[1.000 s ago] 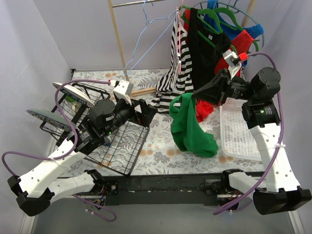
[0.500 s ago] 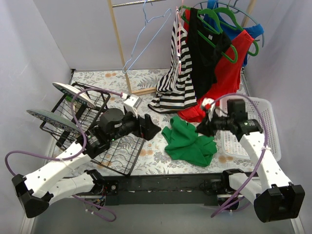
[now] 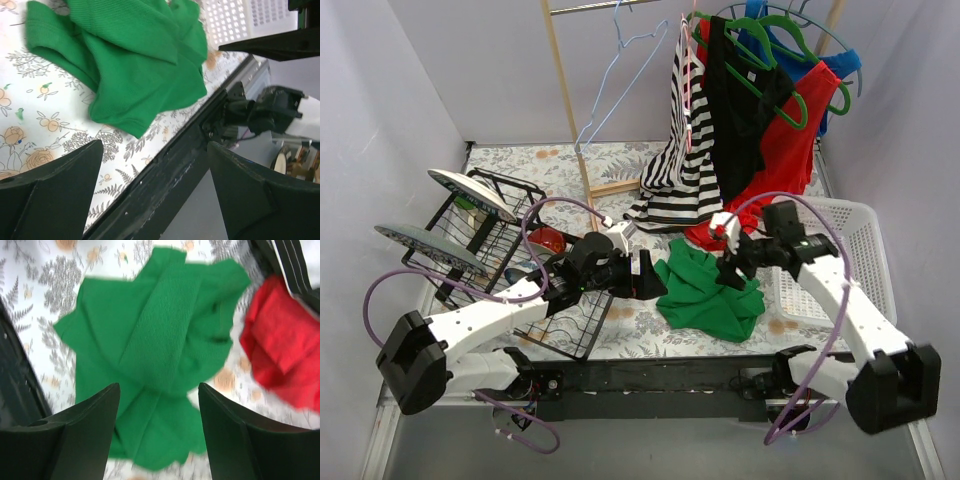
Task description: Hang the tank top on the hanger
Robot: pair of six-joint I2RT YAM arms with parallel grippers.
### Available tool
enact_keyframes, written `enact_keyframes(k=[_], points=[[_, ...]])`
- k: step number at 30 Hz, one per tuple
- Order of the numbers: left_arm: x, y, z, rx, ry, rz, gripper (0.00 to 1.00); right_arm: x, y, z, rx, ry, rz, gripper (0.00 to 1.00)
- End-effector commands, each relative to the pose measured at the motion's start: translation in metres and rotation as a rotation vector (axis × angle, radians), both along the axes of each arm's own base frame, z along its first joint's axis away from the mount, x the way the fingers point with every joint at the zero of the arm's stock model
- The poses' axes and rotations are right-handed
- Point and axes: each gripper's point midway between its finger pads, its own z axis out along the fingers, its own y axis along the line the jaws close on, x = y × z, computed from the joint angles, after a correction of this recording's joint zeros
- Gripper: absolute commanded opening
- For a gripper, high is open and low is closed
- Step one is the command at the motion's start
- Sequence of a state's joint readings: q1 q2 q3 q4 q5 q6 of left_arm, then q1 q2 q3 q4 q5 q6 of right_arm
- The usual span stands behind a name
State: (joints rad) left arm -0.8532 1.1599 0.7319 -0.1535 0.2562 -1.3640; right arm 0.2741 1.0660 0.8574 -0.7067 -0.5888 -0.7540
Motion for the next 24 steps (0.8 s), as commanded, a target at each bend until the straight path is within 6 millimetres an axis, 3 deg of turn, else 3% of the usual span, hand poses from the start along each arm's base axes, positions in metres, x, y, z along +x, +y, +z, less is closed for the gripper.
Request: enact_keyframes(k=[1, 5, 6, 8, 9, 13, 15, 18, 19, 24], points=[[0.022, -0.002, 0.007, -0.039, -0.013, 0.141, 0.84, 0.041, 0.059, 0.014, 0.070, -0.061, -0.061, 0.72], [0.026, 0.010, -0.002, -0.040, -0.015, 0.218, 0.83, 0.060, 0.090, 0.008, 0.081, -0.065, -0.130, 0.71], [0.026, 0.015, -0.005, -0.041, -0.021, 0.238, 0.83, 0.065, 0.095, -0.005, 0.050, -0.056, -0.143, 0.71], [0.026, 0.018, -0.009, -0.046, -0.015, 0.258, 0.83, 0.072, 0.099, -0.015, 0.019, -0.040, -0.184, 0.69], [0.027, 0.018, -0.009, -0.052, -0.017, 0.264, 0.83, 0.076, 0.097, -0.030, -0.023, -0.023, -0.206, 0.67], [0.029, 0.019, -0.024, -0.027, 0.004, 0.284, 0.83, 0.088, 0.088, -0.045, -0.092, -0.033, -0.268, 0.52], [0.034, 0.014, -0.019, -0.054, -0.011, 0.287, 0.82, 0.087, 0.083, -0.045, -0.105, -0.049, -0.275, 0.43], [0.044, 0.010, -0.022, -0.057, -0.027, 0.315, 0.82, 0.077, 0.080, -0.040, -0.095, -0.047, -0.254, 0.17], [0.046, 0.008, -0.022, -0.060, -0.028, 0.314, 0.80, 0.074, 0.079, -0.039, -0.093, -0.046, -0.250, 0.02], [0.058, -0.008, -0.037, -0.034, -0.010, 0.311, 0.76, 0.075, 0.058, 0.007, -0.004, -0.128, -0.297, 0.01]])
